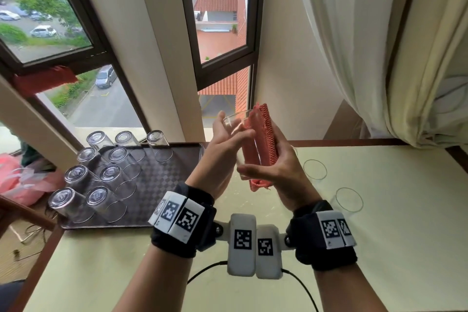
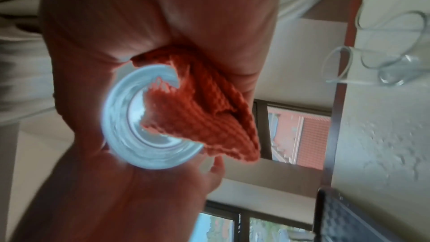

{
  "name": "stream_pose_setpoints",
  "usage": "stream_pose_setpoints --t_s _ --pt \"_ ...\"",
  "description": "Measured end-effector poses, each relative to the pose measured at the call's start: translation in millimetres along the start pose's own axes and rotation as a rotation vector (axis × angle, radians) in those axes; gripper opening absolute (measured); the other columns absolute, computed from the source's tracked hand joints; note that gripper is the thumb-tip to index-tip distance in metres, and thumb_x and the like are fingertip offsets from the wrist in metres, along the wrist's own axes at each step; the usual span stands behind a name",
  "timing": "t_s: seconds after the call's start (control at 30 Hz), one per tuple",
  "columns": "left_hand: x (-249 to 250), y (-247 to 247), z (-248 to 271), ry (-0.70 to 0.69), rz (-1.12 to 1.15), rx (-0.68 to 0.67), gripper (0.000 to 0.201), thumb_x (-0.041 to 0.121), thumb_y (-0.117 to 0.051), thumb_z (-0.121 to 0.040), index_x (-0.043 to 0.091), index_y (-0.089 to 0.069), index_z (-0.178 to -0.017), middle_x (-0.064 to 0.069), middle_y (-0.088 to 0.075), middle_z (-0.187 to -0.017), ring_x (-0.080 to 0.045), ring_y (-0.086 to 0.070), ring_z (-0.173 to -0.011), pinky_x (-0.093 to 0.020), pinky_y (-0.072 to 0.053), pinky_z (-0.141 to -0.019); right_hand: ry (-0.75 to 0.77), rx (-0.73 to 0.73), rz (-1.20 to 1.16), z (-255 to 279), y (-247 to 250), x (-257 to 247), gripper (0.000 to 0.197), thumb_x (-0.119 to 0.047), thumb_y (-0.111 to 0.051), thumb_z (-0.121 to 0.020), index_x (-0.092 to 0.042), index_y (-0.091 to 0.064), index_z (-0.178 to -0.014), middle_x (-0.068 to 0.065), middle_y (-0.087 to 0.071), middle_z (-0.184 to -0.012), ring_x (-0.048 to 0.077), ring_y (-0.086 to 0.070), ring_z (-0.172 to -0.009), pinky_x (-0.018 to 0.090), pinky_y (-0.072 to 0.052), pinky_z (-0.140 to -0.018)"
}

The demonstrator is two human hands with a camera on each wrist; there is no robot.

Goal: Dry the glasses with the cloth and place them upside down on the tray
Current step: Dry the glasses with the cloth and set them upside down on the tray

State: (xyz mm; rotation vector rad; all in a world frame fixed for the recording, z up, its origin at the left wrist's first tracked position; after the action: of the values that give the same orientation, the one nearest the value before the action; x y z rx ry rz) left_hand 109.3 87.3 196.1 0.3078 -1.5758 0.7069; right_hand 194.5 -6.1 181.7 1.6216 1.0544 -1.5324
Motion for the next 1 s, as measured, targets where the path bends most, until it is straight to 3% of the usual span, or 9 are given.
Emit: stream_pose_setpoints --t_s 0.2,0.33,0.47,0.53,0.63,0.73,0.8,0.9,1.0 --pt "-1 -8 10 0.000 0.047 -0.079 0.054 0.032 -0.063 -0.089 0.020 -0.041 -0.137 -0.011 -0.059 -0.129 -0.016 -0.064 -0.118 -0.030 -0.054 -0.093 -0.097 -0.068 -0.246 8 0 3 0.097 -0.020 -0.084 -0.057 -0.024 -0.041 -0.145 0.014 -0.062 -0.129 0.032 -0.064 -0.118 0.047 -0.055 -0.095" --pt "4 0 15 -0.053 -0.016 0.064 0.075 0.028 -0.061 -0.092 0.008 -0.023 -0.154 -0.008 -0.047 -0.147 -0.018 -0.051 -0.133 -0.027 -0.051 -0.100 -0.056 -0.041 -0.160 7 -3 -1 0.103 -0.021 -0.086 -0.062 -0.029 -0.035 -0.151 0.010 -0.060 -0.134 0.031 -0.062 -0.121 0.052 -0.054 -0.097" --pt "4 3 13 -0.042 -0.052 0.108 0.075 0.010 -0.054 -0.100 0.013 -0.005 -0.156 -0.006 -0.037 -0.152 -0.018 -0.044 -0.135 -0.016 -0.052 -0.084 -0.038 -0.026 -0.069 7 -9 1 0.118 -0.038 -0.092 -0.058 -0.032 -0.025 -0.156 0.004 -0.051 -0.146 0.027 -0.054 -0.131 0.054 -0.052 -0.100" --pt "2 3 11 -0.029 -0.072 0.058 0.095 0.028 -0.069 -0.090 0.014 -0.003 -0.157 -0.005 -0.039 -0.152 -0.016 -0.049 -0.131 -0.013 -0.053 -0.079 -0.052 -0.060 -0.105 6 -11 0 0.120 -0.040 -0.095 -0.055 -0.031 -0.029 -0.154 0.006 -0.054 -0.143 0.029 -0.057 -0.128 0.054 -0.052 -0.099" --pt "-4 3 14 -0.003 0.013 0.003 0.125 0.056 -0.085 -0.064 0.014 -0.010 -0.156 -0.010 -0.049 -0.147 -0.021 -0.059 -0.127 -0.034 -0.055 -0.097 -0.078 -0.112 -0.232 9 -10 -2 0.105 -0.020 -0.087 -0.059 -0.025 -0.036 -0.151 0.014 -0.061 -0.132 0.034 -0.062 -0.119 0.049 -0.055 -0.095" --pt "-8 3 16 0.003 0.043 -0.066 0.116 0.060 -0.085 -0.062 0.015 -0.025 -0.151 -0.013 -0.050 -0.144 -0.021 -0.058 -0.127 -0.040 -0.050 -0.104 -0.093 -0.116 -0.267 11 -7 -2 0.100 -0.017 -0.081 -0.061 -0.022 -0.037 -0.150 0.017 -0.061 -0.131 0.035 -0.063 -0.118 0.045 -0.055 -0.093" --pt "-5 4 16 -0.006 0.030 -0.068 0.099 0.053 -0.082 -0.068 0.017 -0.032 -0.145 -0.008 -0.055 -0.137 -0.011 -0.061 -0.121 -0.029 -0.053 -0.097 -0.066 -0.070 -0.184 8 -5 -4 0.103 -0.022 -0.084 -0.061 -0.025 -0.036 -0.151 0.011 -0.060 -0.133 0.032 -0.062 -0.120 0.049 -0.054 -0.097" --pt "-5 13 13 -0.025 0.007 0.075 0.094 0.025 -0.070 -0.087 0.013 -0.007 -0.157 -0.007 -0.047 -0.147 -0.008 -0.059 -0.120 -0.029 -0.051 -0.101 0.000 -0.002 0.017 5 -2 -8 0.112 -0.027 -0.089 -0.063 -0.029 -0.027 -0.156 0.002 -0.051 -0.145 0.026 -0.055 -0.129 0.054 -0.052 -0.099" --pt "-6 8 9 -0.015 -0.016 0.025 0.086 0.008 -0.055 -0.097 0.016 0.005 -0.158 -0.006 -0.038 -0.151 -0.002 -0.056 -0.108 -0.017 -0.054 -0.080 0.026 -0.029 0.098 4 -4 -6 0.117 -0.029 -0.089 -0.064 -0.028 -0.020 -0.158 0.001 -0.043 -0.154 0.023 -0.050 -0.136 0.050 -0.051 -0.103"
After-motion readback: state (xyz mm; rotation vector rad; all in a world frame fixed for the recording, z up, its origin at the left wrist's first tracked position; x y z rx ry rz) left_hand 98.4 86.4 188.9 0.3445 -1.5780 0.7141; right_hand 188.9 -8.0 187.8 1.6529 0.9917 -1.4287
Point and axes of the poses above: each hand's wrist, its own z-axis away from the middle knuckle, its own y-axis out of the back of the hand, x = y × z, the point moved 4 cm from there along -z, towards the middle knuckle
